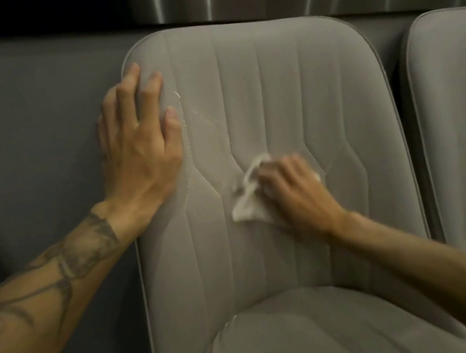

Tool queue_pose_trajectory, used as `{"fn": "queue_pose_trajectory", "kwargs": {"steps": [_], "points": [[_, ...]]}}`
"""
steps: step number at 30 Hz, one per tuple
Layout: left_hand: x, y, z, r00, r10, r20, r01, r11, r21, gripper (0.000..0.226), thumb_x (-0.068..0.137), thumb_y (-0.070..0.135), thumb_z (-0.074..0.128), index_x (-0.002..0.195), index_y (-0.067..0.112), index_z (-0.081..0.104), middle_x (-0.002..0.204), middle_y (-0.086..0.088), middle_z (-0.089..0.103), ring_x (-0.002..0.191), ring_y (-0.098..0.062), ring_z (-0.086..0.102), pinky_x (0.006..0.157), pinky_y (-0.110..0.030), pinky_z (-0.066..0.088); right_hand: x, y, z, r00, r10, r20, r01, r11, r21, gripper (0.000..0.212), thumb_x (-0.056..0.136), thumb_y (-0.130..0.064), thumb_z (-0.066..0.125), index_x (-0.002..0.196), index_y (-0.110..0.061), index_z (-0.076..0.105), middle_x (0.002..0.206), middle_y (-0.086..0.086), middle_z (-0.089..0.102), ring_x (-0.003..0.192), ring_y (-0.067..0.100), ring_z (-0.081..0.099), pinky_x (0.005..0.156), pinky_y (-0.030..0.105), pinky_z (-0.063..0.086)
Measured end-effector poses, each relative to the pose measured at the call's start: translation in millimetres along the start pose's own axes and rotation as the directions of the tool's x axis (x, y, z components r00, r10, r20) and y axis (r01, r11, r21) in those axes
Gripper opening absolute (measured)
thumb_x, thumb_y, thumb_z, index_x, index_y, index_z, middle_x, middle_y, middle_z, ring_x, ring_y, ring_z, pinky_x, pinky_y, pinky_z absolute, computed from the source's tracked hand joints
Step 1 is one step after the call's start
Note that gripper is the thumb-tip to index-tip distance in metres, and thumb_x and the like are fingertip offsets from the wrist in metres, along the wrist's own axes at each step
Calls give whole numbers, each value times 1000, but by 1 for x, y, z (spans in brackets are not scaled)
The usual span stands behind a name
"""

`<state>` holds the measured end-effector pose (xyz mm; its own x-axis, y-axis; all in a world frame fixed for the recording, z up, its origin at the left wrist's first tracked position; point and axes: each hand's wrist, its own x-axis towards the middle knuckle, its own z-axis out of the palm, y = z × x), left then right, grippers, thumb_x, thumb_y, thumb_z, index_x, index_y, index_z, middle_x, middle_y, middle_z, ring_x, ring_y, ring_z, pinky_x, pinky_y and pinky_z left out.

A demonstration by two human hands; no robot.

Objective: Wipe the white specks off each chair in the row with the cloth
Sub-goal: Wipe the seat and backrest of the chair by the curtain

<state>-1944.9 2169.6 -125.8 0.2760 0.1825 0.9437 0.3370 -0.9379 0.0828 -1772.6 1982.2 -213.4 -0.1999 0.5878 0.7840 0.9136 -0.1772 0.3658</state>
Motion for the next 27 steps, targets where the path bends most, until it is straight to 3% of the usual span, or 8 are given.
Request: {"fn": "queue_pose_trajectory", "kwargs": {"steps": [4,7,12,13,15,18,23,27], "points": [[-1,-1,2,1000,1,-2,-1,1000,-3,50,107,35,36,153,16,42,164,-12,32,144,-37,36,116,-50,29,15,-6,2,932,309,-187,-309,951,33,21,101,-21,55,114,-5,58,116,16,54,101,35,50,92,43,43],[-2,0,1,1000,7,-9,-7,1000,3,50,107,35,37,152,15,43,164,-13,33,143,-37,37,115,-49,28,-57,-41,19,998,54,42,-56,998,40,22,100,-18,52,118,-6,55,117,13,51,100,32,49,91,42,42],[-2,1,1,1000,3,-6,-3,1000,6,51,107,35,37,152,14,43,163,-13,34,142,-37,38,114,-50,30,-51,-11,10,880,-384,279,395,918,18,32,99,-23,49,127,-9,52,125,11,50,105,28,50,88,40,47],[-2,1,0,1000,1,-6,-1,1000,2,51,106,35,37,152,15,43,163,-13,34,142,-37,37,114,-50,30,-30,0,5,904,-370,214,381,924,-14,33,99,-24,49,127,-8,50,125,12,48,106,29,49,90,41,45],[-2,1,0,1000,-6,-9,6,1000,-9,50,106,34,37,152,15,44,164,-12,34,143,-37,37,114,-50,30,16,17,-5,998,-67,-18,66,996,-57,27,101,-21,50,123,-4,52,124,17,50,107,34,50,92,43,41],[-4,-1,1,1000,-13,-10,12,999,-32,49,106,33,38,151,14,45,163,-12,35,142,-37,38,114,-50,30,33,1,1,925,315,-214,-310,949,57,20,101,-19,54,114,-4,56,117,15,51,104,33,48,92,42,42],[-12,-9,-2,1000,-6,5,7,989,-146,50,105,31,40,151,13,44,162,-13,33,142,-36,39,115,-50,32,-52,-38,17,987,-109,120,99,992,84,26,105,-25,39,122,-10,49,122,9,47,105,28,49,94,39,41],[-22,-14,-4,999,-51,15,53,961,-271,54,104,31,39,155,10,38,162,-12,30,145,-30,37,120,-51,32,30,-1,4,995,15,-101,-15,1000,1,22,104,-22,47,119,-7,51,118,15,50,101,34,50,91,41,41]]}}
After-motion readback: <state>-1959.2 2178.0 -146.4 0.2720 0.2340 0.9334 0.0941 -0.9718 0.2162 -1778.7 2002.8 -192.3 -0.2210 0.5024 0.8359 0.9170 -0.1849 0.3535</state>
